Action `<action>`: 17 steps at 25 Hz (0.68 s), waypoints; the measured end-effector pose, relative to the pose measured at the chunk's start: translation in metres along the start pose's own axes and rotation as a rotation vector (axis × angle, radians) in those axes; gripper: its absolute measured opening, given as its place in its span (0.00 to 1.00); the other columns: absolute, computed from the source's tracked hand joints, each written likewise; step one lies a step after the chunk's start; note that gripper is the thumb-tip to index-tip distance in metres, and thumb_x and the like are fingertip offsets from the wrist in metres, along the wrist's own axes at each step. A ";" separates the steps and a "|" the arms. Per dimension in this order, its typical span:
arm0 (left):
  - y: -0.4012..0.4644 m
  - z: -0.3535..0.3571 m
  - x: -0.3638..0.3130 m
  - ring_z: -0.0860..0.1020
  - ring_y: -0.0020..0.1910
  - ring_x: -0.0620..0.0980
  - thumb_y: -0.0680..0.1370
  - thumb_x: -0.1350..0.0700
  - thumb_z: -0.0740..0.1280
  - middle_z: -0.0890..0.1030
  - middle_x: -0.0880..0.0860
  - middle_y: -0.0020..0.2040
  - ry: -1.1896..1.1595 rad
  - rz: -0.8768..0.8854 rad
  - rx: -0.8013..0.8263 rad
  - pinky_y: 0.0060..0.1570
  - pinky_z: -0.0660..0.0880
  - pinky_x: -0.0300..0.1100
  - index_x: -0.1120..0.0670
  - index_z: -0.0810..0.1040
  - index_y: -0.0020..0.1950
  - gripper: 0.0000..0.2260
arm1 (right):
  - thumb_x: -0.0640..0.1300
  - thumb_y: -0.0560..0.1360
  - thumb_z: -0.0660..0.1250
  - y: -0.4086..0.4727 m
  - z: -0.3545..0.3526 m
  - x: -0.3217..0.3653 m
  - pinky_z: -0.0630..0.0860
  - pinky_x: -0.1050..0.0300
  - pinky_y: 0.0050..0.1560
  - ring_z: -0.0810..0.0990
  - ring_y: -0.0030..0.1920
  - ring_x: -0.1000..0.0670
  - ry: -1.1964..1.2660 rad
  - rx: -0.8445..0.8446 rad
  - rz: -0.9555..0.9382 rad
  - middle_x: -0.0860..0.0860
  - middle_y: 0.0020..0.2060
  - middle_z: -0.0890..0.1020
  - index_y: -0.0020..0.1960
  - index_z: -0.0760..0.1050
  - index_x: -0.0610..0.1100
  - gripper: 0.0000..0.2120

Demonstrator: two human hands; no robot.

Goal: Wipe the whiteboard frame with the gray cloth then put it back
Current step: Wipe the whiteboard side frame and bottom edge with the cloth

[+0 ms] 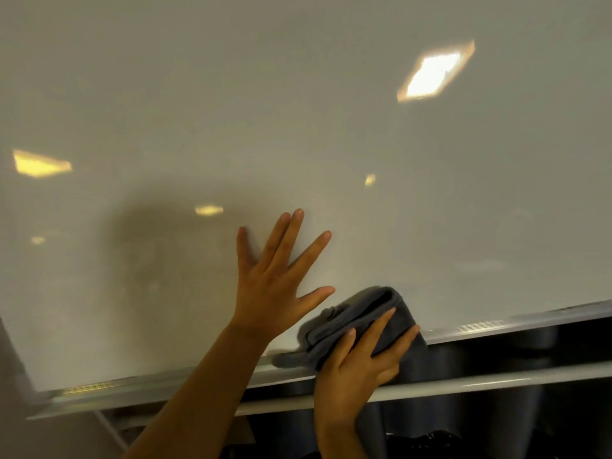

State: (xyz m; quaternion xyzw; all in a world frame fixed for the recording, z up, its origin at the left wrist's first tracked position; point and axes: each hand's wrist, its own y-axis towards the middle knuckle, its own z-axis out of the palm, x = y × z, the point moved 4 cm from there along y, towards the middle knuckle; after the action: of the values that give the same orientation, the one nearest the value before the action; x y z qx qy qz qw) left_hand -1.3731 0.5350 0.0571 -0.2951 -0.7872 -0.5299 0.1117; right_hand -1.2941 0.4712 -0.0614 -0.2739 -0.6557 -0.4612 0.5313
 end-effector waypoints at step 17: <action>-0.020 0.005 0.033 0.42 0.77 0.54 0.73 0.29 0.49 0.50 0.55 0.77 -0.066 -0.069 0.049 0.69 0.39 0.67 0.41 0.50 0.76 0.34 | 0.53 0.63 0.74 0.027 -0.019 0.011 0.69 0.30 0.55 0.59 0.62 0.36 -0.571 0.270 -0.741 0.46 0.71 0.56 0.69 0.60 0.55 0.39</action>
State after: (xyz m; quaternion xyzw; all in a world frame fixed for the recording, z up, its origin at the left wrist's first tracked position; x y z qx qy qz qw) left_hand -1.4103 0.5453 0.0556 -0.2821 -0.8129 -0.5040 0.0747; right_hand -1.2665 0.4641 -0.0420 -0.0666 -0.8826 -0.4366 0.1611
